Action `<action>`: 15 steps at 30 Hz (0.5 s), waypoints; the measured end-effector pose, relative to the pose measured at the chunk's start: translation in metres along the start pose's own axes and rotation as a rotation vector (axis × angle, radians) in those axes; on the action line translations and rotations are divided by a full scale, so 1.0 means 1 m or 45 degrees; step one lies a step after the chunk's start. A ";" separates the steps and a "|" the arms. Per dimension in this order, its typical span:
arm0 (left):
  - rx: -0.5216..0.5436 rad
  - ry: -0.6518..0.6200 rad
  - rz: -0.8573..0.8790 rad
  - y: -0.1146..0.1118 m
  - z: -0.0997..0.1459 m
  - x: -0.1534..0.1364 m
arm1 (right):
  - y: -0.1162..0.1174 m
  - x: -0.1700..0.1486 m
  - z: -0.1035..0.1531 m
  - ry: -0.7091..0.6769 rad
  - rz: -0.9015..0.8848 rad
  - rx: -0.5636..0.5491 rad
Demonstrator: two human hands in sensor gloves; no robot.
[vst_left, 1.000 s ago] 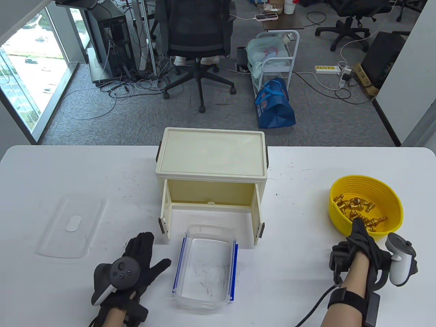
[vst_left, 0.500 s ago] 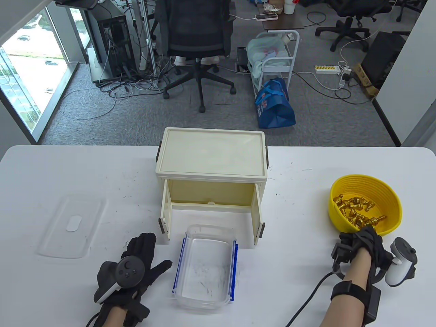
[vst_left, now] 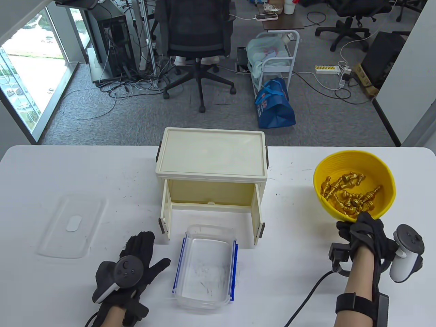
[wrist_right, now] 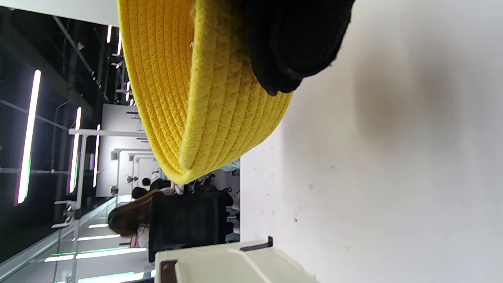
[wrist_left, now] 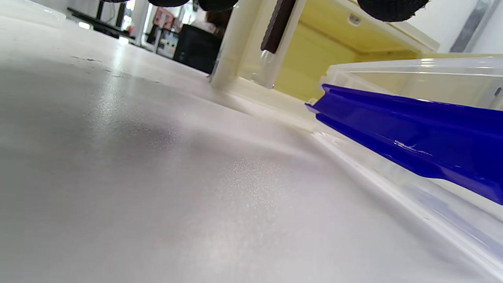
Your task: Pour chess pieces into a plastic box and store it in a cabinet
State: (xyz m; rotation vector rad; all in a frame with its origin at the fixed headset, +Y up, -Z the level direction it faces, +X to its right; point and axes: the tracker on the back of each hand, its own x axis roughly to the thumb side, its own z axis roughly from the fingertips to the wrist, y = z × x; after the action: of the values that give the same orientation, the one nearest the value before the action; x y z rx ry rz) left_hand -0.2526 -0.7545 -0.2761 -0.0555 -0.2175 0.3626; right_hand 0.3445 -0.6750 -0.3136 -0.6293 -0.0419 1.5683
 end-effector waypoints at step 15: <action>0.033 -0.010 0.067 0.003 0.003 -0.005 | 0.088 0.074 0.069 -0.344 0.256 0.374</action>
State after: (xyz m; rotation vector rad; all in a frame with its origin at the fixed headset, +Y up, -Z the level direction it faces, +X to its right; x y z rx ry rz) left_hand -0.2590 -0.7533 -0.2741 -0.0346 -0.2192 0.4179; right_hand 0.2386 -0.5929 -0.3167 -0.1928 0.0501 1.8031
